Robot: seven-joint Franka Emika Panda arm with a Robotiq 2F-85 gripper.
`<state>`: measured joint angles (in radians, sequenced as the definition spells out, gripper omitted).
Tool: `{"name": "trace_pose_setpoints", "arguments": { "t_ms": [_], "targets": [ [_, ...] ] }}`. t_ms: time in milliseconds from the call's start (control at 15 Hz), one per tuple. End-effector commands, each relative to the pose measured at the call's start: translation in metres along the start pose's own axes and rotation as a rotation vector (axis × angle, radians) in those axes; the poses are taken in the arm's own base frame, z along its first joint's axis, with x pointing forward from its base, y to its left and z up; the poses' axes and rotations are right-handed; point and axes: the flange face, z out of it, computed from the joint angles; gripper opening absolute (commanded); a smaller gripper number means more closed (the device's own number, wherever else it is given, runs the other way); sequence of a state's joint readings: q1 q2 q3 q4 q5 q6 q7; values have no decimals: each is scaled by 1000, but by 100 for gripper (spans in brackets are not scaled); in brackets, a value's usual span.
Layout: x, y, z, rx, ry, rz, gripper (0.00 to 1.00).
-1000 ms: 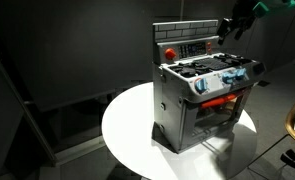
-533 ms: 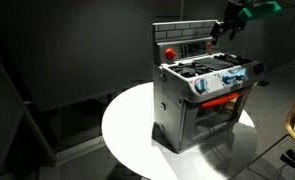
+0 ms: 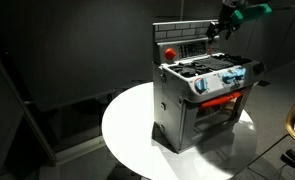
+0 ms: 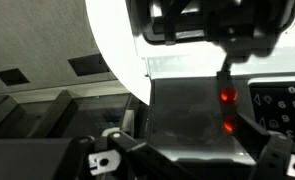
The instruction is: Press the top button on the right side of the stove.
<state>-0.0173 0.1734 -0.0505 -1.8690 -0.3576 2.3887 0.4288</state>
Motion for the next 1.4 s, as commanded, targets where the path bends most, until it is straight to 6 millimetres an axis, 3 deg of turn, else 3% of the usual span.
{"name": "trace_pose_setpoints", "arguments": {
  "t_ms": [0,267,533,1333],
  "targets": [
    [12,-1,7,-25,6,19,100],
    [11,0,7,-21,-4,16,100],
    [3,5,-9,-2,-39,7,100],
    [-46,31,-91,52,-344,-179,100]
  ]
}}
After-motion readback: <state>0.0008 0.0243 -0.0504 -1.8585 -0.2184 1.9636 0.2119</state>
